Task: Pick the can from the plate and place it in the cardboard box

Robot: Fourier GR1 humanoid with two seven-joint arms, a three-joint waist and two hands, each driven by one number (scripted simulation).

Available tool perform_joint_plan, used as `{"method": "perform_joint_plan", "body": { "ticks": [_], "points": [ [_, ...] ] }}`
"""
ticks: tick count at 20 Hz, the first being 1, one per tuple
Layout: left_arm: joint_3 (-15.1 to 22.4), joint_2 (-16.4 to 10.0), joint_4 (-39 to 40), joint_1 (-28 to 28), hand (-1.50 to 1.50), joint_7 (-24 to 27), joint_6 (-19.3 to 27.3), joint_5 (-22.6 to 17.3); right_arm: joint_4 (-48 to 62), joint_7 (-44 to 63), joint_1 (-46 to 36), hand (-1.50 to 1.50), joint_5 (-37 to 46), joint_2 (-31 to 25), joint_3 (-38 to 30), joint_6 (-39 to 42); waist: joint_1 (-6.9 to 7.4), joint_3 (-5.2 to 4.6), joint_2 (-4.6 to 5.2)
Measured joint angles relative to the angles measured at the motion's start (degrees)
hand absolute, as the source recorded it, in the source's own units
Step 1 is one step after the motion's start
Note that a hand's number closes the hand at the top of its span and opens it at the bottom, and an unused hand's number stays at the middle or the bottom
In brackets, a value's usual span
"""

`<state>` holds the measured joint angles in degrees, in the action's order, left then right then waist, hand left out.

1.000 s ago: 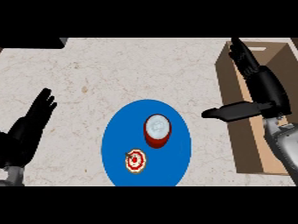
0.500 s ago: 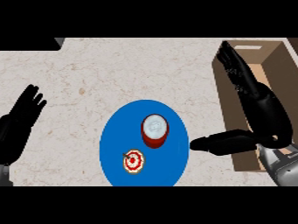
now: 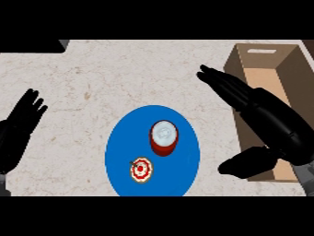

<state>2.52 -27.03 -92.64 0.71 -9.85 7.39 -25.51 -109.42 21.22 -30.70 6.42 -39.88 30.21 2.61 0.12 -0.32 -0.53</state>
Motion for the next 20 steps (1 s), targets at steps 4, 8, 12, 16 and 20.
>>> {"method": "perform_joint_plan", "body": {
  "ticks": [4, 8, 12, 16, 20],
  "points": [
    [0.0, 0.5, -0.1, 0.0, 0.00, 0.1, -0.5, 0.0, -0.4, 13.3, -6.8, -1.50, -0.1, 1.8, 4.4, 7.2, 0.64, 0.03, 0.16],
    [0.3, 1.4, -0.8, -0.6, 0.00, 0.1, -0.4, 0.4, 1.0, 25.3, -12.2, -1.50, -1.6, 7.6, 7.5, 12.2, 0.77, 0.12, 0.28],
    [-0.5, 1.5, -0.8, 0.4, 0.00, -0.9, -0.4, 0.7, 4.3, 32.2, -15.3, -1.50, -4.3, 13.5, 8.1, 15.5, 0.56, 0.20, 0.39],
    [-1.4, 2.1, -0.1, -0.3, 0.00, 0.0, -1.5, 1.2, 6.3, 34.2, -15.4, -1.50, -4.2, 17.0, 7.9, 16.7, 0.33, 0.25, 0.44],
    [-1.8, 2.8, -0.2, -0.1, 0.00, -0.2, -1.6, 2.0, 7.7, 34.6, -15.1, -1.50, -4.9, 17.8, 7.2, 18.8, 0.17, 0.27, 0.43]
  ]
}}
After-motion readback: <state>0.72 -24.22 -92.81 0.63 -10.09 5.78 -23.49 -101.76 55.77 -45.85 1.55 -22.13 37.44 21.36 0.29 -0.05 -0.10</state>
